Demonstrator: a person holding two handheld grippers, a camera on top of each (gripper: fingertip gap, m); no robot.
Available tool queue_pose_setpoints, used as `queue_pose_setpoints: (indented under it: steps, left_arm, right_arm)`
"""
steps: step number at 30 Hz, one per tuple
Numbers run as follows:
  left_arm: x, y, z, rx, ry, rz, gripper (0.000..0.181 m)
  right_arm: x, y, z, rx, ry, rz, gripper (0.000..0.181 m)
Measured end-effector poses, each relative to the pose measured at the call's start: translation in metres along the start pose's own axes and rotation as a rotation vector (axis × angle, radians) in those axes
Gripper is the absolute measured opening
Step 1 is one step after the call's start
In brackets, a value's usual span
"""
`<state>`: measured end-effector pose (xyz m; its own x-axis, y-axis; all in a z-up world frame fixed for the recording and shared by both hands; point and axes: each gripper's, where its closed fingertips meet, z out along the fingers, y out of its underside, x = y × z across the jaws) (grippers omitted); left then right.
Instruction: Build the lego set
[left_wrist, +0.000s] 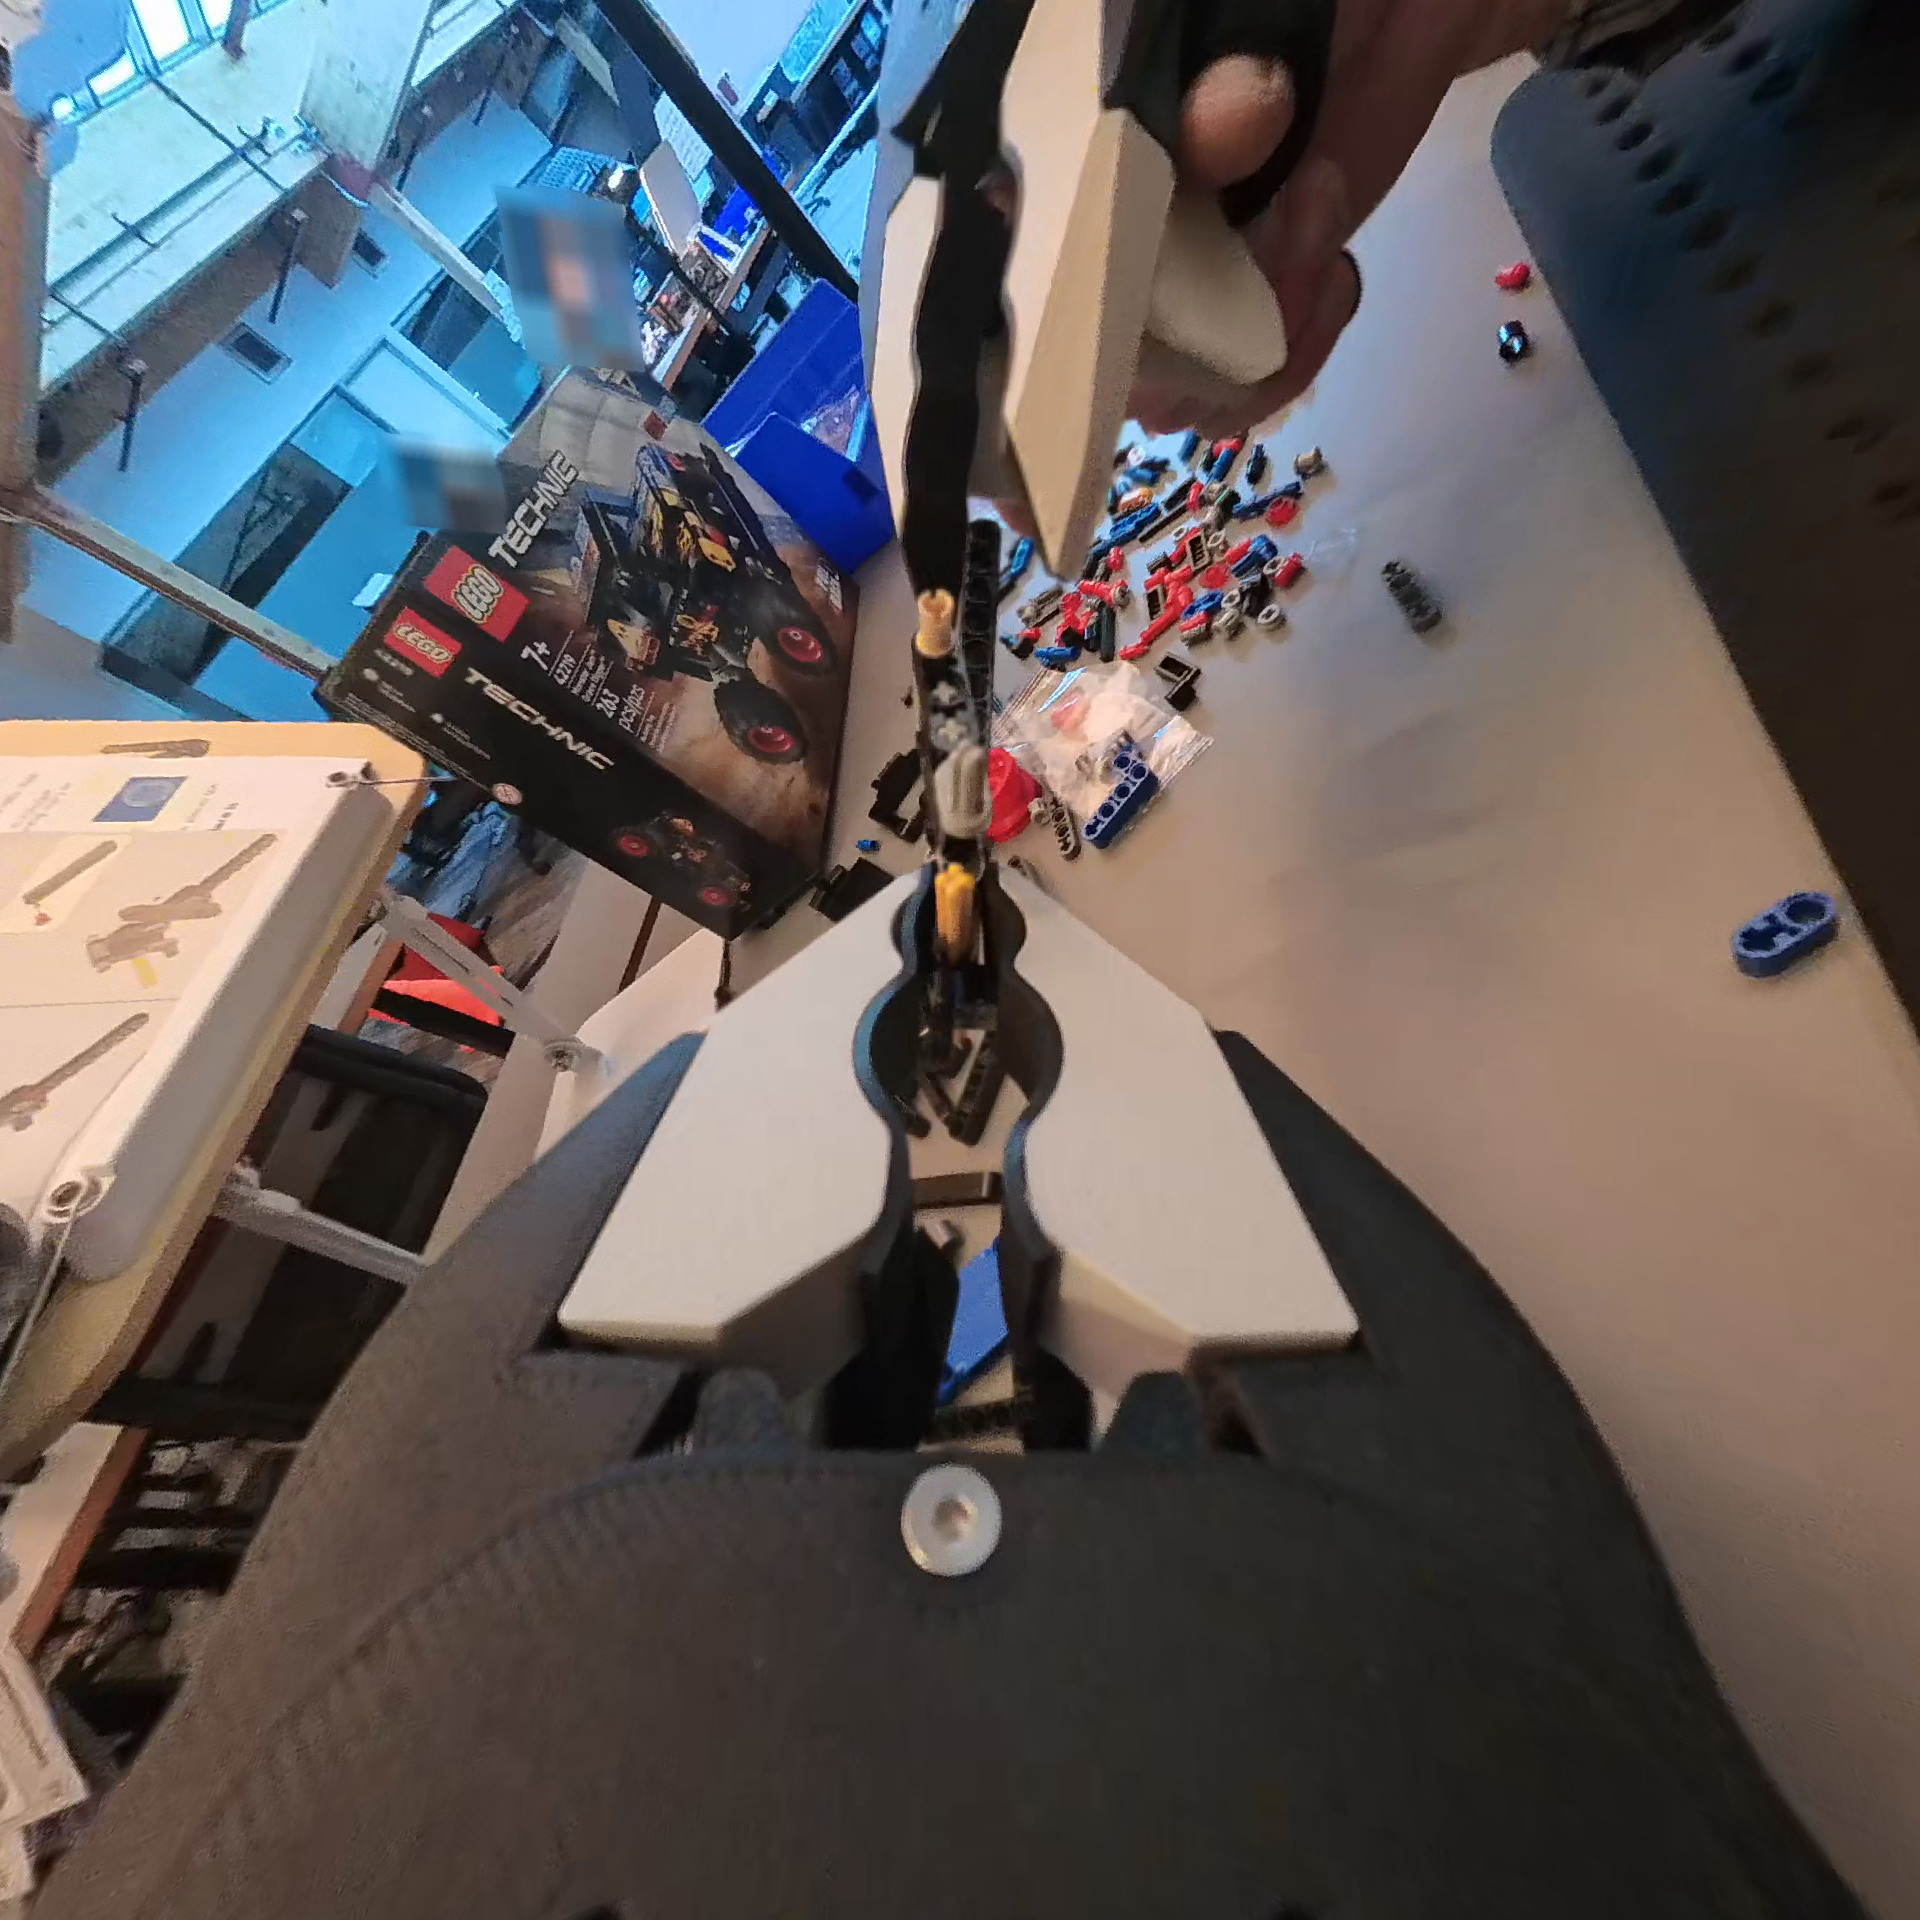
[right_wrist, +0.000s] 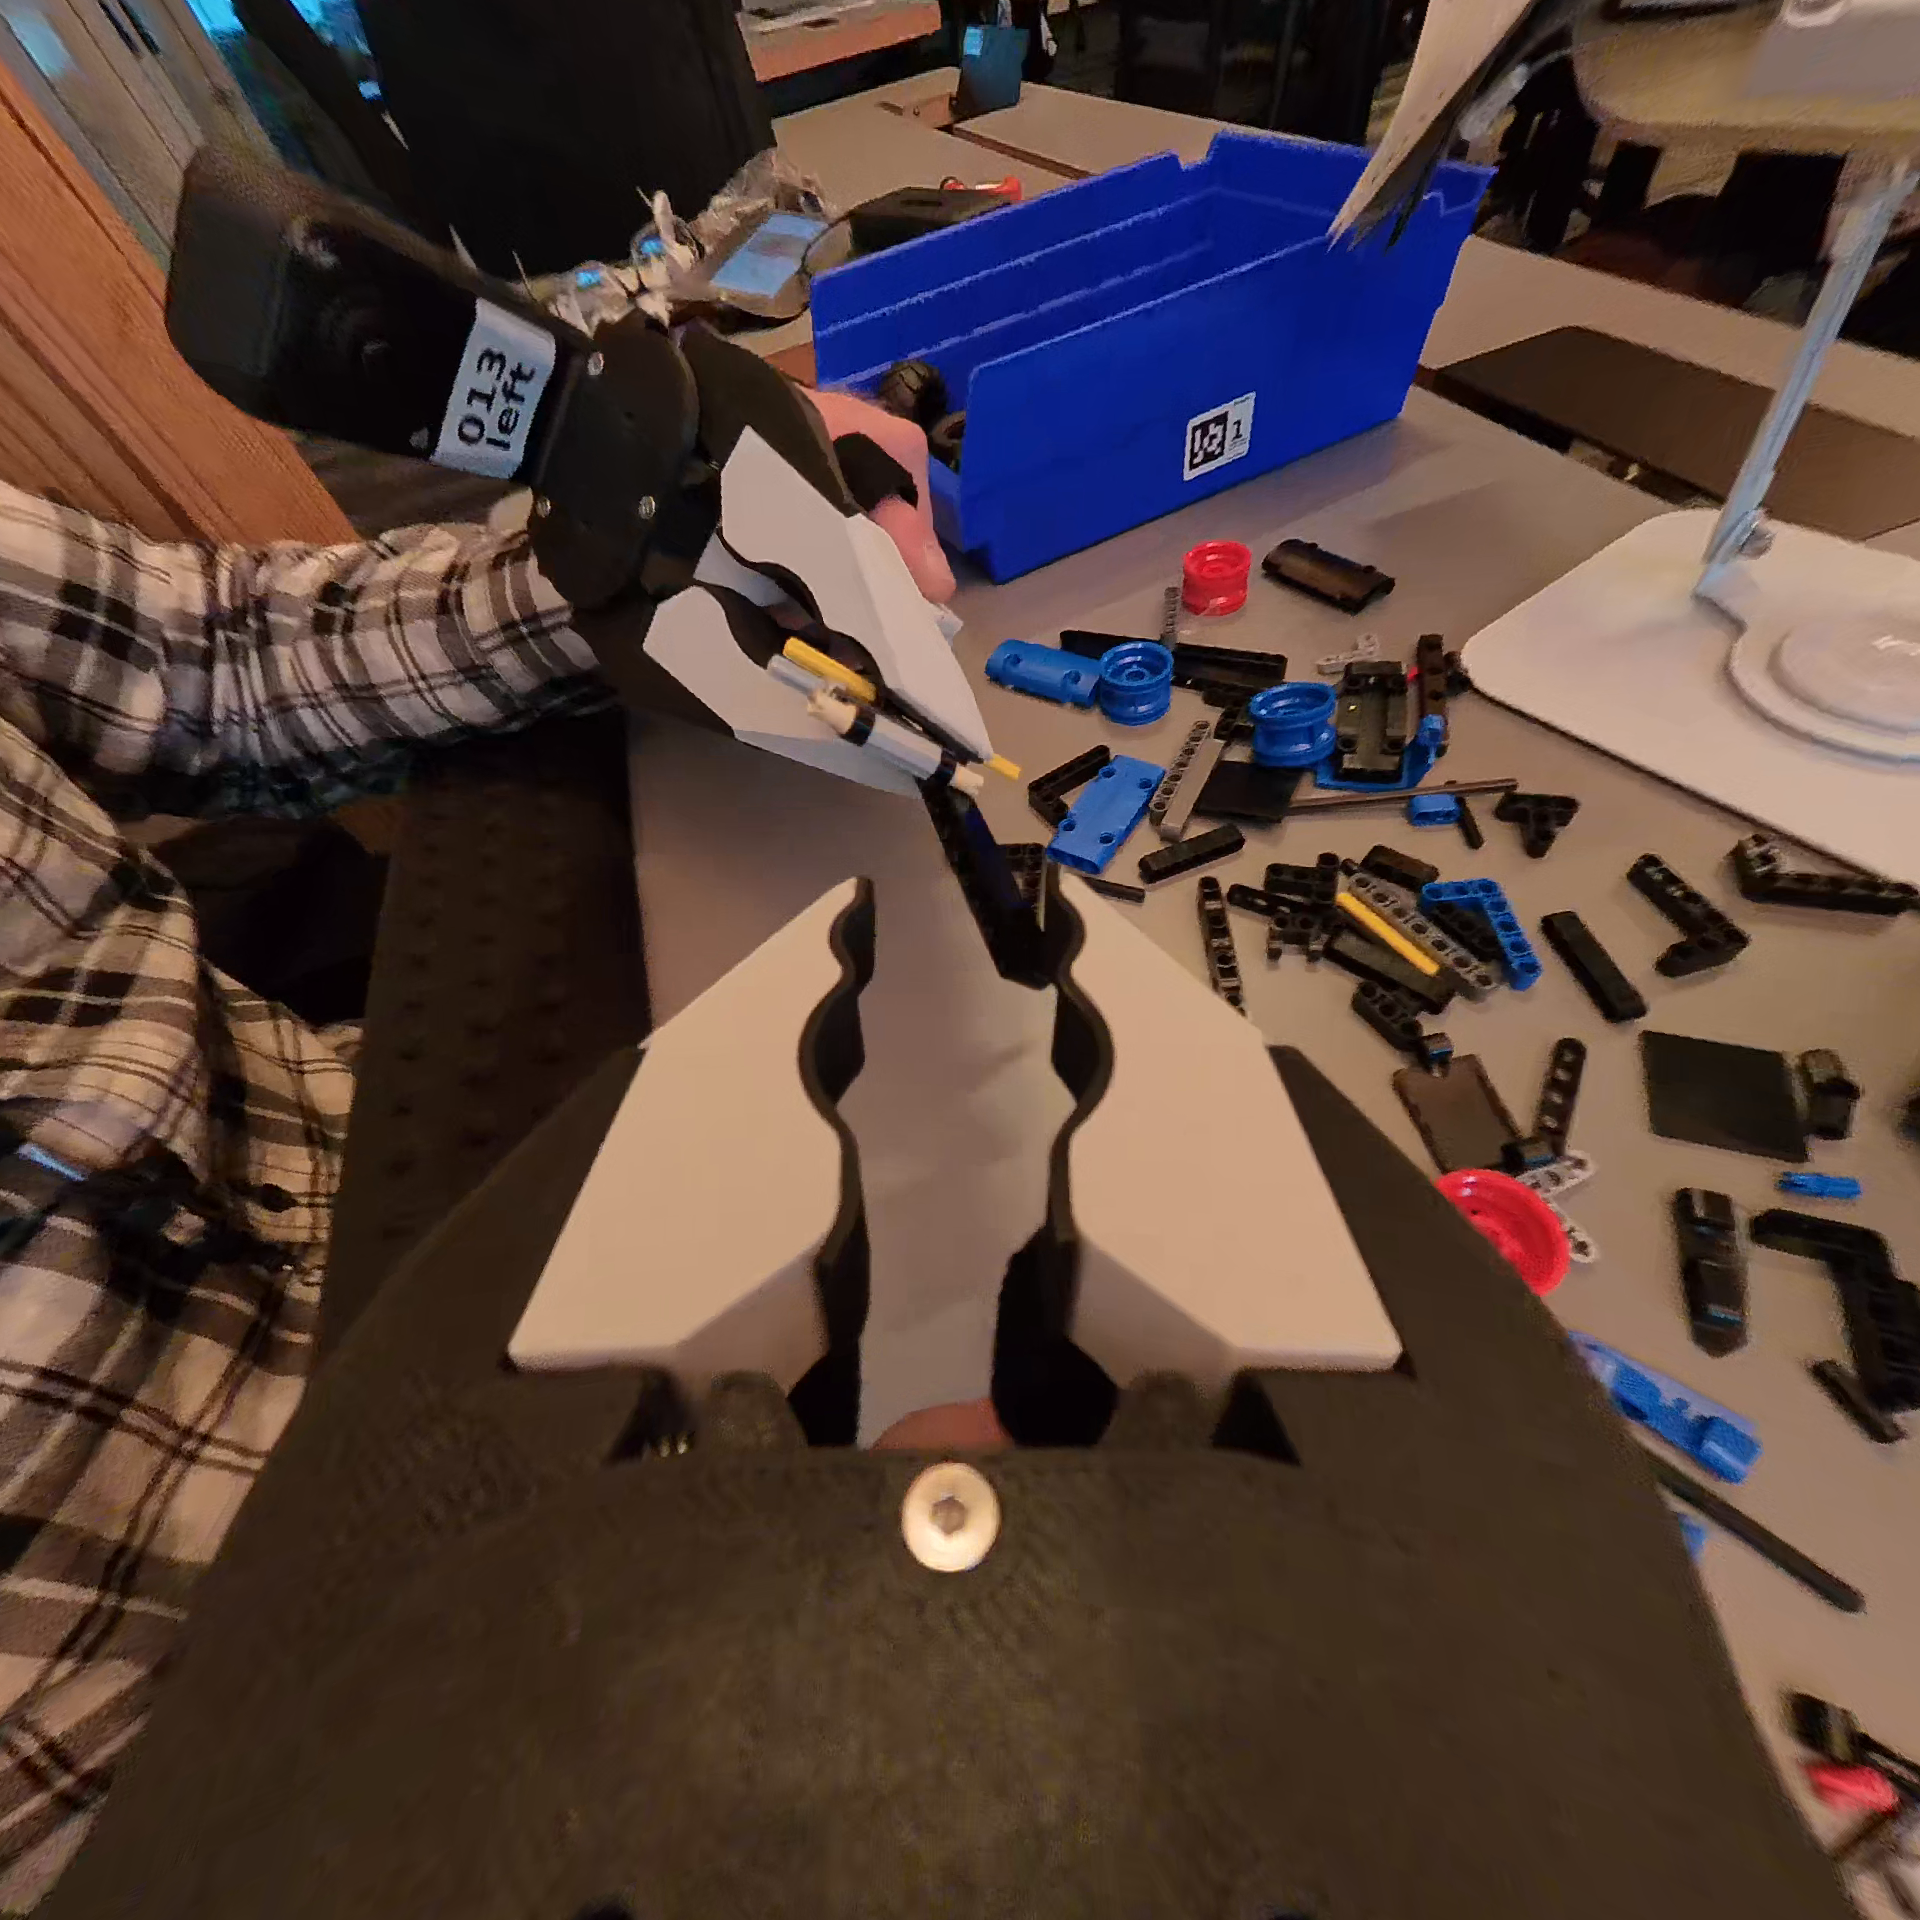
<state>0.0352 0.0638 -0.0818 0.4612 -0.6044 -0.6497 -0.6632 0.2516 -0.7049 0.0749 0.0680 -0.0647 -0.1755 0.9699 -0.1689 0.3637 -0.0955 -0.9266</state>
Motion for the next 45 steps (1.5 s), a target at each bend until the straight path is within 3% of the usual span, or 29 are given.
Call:
queue_pose_setpoints:
  steps: [4, 10, 14, 17, 22, 27, 31, 39, 45]
  left_arm:
    - [0.000, -0.002, 0.000, 0.019, 0.014, -0.035, 0.005]
    - [-0.002, -0.005, -0.002, 0.050, 0.023, -0.071, 0.004]
    - [-0.004, -0.011, -0.005, 0.078, 0.018, -0.085, 0.004]
    - [-0.004, -0.011, -0.006, 0.083, 0.025, -0.085, 0.004]
    - [-0.009, -0.014, -0.008, 0.096, -0.001, -0.094, 0.006]
    - [-0.020, -0.013, -0.010, 0.104, -0.050, -0.134, 0.030]
    - [-0.033, -0.011, -0.013, 0.108, -0.103, -0.176, 0.038]
    - [-0.050, -0.012, -0.020, 0.127, -0.181, -0.223, 0.041]
    - [-0.051, -0.009, -0.020, 0.103, -0.182, -0.231, 0.040]
  right_arm:
    - [0.007, 0.004, 0.002, -0.083, 0.126, -0.173, 0.034]
    - [0.021, 0.003, 0.003, -0.182, 0.293, -0.377, 0.020]
    - [0.027, 0.003, 0.005, -0.235, 0.364, -0.469, 0.028]
    - [0.026, 0.003, 0.007, -0.253, 0.375, -0.536, 0.008]
    - [0.022, -0.002, 0.007, -0.227, 0.363, -0.544, 0.006]
    - [0.024, -0.010, 0.006, -0.191, 0.405, -0.568, 0.004]
    - [0.029, -0.020, 0.000, -0.147, 0.472, -0.582, 0.004]
    - [0.027, -0.029, -0.003, -0.037, 0.465, -0.483, 0.000]
    - [0.033, -0.001, 0.001, -0.156, 0.403, -0.378, 0.000]
